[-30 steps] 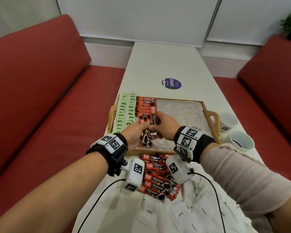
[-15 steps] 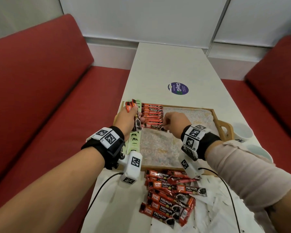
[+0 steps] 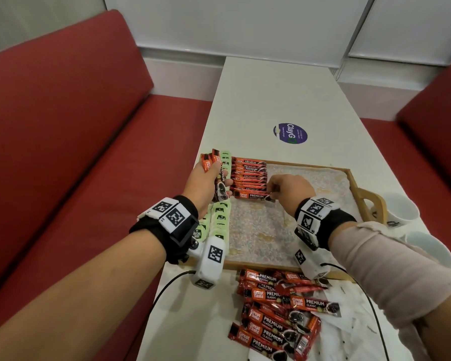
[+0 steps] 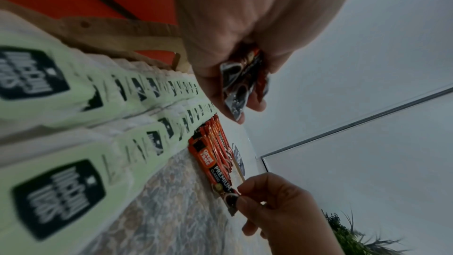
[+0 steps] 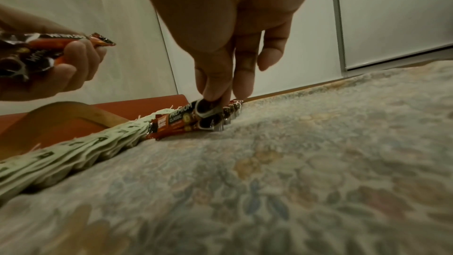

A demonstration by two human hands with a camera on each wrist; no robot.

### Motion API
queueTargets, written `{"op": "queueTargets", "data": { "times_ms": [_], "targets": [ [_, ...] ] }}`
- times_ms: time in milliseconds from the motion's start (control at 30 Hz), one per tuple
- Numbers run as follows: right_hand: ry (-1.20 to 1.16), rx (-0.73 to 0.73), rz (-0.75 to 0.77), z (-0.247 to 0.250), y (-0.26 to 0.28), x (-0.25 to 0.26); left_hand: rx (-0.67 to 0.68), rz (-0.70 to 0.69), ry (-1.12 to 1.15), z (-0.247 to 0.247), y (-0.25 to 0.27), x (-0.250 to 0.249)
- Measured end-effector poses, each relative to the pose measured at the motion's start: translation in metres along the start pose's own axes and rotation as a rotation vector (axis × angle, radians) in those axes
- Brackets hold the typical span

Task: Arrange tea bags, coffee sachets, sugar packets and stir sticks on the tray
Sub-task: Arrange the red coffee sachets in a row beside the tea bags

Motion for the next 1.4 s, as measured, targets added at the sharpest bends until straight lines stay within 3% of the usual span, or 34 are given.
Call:
{"op": "queueTargets", "data": {
  "times_ms": [600,900,1100,1400],
  "targets": [
    [0.126,0.066,-0.005,-0.009,-0.016,0.005,0.030,0.033,-0.046,-0.006,-0.012,0.010],
    [0.170,0.100,0.137,-0.014,-0.014,0.022,0.030,0.052,-0.032,-0.007,-0.017,0.014],
    [0.256,0.135,0.134,-0.018,-0.019,0.026,0.035,0.051,-0.029,-0.007,-0.018,0.014],
    [0.099,0.136,0.138,-0.010,-0.017,0.026,-0.005,0.069,-0.098,-0.006,-0.018,0.014]
  ]
}}
Point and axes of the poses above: each hand's wrist, its own y-axis away from the middle knuckle, its own z-axis out of the back of the hand, x = y × z, the point moved 1 cm from there along -y, towards the middle knuckle, and after that the axes turned 10 degrees about -y, right-handed, at the moved point
